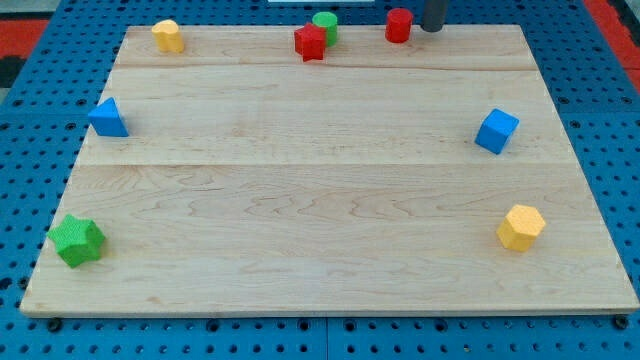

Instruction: Push the green circle towards the blue cube

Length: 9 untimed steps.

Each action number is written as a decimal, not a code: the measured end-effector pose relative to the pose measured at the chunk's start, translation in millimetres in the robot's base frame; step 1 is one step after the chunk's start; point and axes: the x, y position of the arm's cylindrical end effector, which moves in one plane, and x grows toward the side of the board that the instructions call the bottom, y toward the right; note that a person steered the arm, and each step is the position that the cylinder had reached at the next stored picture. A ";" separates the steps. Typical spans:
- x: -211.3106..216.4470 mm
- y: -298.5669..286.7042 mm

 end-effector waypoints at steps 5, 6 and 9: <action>43.5 -177.0; 44.7 -230.6; 1.2 -222.7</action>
